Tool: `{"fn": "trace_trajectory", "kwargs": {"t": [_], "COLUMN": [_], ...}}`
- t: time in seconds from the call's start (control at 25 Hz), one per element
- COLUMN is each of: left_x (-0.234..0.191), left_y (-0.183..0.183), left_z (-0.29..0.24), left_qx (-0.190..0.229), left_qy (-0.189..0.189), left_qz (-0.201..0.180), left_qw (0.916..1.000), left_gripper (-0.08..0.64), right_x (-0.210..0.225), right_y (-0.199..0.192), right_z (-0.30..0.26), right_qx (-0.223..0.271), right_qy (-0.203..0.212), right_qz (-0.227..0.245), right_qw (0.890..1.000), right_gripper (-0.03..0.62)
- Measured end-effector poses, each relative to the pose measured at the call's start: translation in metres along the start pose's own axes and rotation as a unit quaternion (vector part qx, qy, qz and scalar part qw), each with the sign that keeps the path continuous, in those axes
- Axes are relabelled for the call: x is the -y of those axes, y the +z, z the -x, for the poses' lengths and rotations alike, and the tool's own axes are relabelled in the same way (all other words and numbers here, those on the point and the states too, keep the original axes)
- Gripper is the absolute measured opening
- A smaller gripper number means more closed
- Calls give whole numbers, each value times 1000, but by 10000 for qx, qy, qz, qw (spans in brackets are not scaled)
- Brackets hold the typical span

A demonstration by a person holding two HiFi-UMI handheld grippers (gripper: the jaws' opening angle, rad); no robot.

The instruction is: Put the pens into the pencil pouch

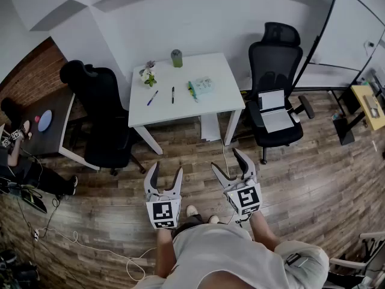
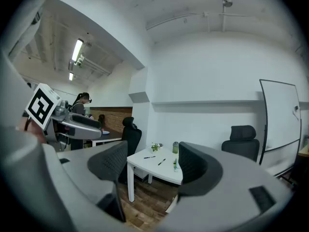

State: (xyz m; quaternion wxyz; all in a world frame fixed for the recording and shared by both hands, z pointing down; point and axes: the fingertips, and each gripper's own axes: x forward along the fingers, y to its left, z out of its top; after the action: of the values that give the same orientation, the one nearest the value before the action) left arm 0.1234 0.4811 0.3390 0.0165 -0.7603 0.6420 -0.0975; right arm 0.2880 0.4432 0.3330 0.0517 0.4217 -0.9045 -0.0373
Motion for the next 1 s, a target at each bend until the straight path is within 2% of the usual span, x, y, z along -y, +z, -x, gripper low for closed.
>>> {"fn": "trace_trajectory", "kwargs": {"t": [0.2, 0.48, 0.72, 1.0], "left_x": [18, 19, 5, -31], "left_y": [1, -4, -6, -4], "left_z": [3, -12, -35, -81], "left_qx": [24, 48, 61, 173], "left_qy": [-29, 71, 98, 8], "left_qz": [-60, -58, -40, 33], "left_qw": [10000, 9999, 9999, 9998], "left_gripper": [287, 284, 281, 279], "right_x": [6, 15, 21, 33], "right_y": [-4, -9, -13, -10], "right_z": [8, -3, -28, -82], "right_qx": [6, 60, 37, 11], "right_qy": [26, 98, 125, 73], "right_qz": [-64, -76, -58, -29], "right_qw": [10000, 9999, 9999, 10000], "right_gripper": [330, 330, 330, 330]}}
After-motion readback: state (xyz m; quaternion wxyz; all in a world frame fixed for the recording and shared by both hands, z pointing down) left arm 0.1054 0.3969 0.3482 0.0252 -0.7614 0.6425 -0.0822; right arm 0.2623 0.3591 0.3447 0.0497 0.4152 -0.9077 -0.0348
